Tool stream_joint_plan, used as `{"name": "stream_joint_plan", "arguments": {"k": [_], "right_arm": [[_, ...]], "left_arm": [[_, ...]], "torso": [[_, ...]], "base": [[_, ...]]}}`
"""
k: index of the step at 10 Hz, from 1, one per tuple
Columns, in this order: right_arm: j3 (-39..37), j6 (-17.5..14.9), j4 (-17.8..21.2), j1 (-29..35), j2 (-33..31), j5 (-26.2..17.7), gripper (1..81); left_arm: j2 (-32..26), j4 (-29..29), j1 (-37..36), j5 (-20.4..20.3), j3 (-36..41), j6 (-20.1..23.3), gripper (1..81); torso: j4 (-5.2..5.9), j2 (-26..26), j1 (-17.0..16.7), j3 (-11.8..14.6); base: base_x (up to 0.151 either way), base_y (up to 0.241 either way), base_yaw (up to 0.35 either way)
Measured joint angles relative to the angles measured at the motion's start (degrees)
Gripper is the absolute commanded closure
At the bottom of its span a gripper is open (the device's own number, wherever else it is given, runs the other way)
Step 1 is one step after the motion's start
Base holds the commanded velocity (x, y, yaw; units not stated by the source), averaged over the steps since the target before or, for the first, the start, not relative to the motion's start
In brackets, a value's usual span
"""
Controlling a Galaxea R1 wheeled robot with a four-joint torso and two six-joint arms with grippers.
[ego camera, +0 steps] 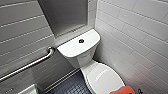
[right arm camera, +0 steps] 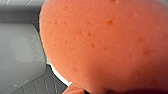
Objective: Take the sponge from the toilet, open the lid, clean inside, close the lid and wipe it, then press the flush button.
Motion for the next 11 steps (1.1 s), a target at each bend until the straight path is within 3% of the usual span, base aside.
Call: {"name": "stream_joint_plan", "arguments": {"k": [3,7,9,11], "right_arm": [[1.3,-3.8,-1.3,-12.1,-3.2,2.8,81.1],[-4.0,-6.3,-8.7,-28.1,-2.5,8.2,81.1],[-8.1,-6.9,-13.2,-34.2,-0.7,10.8,81.1],[-13.1,-7.3,-15.2,-36.6,2.6,12.0,81.1]], "left_arm": [[-3.7,0.0,-1.5,-0.2,6.1,0.0,1.0],[-13.3,0.0,-3.8,0.1,22.9,0.0,1.0],[-18.7,0.0,-5.3,0.4,30.7,0.0,1.0],[-23.3,0.0,-7.7,0.5,36.8,-0.2,1.0]], "torso": [[0.0,0.0,0.0,0.0],[0.02,0.0,0.0,0.0],[0.02,0.0,0.0,0.0],[0.02,0.0,0.0,0.0]], "base": [[0.0,0.0,0.0],[0.0,0.0,0.0],[0.0,0.0,0.0],[0.0,0.0,0.0]]}}
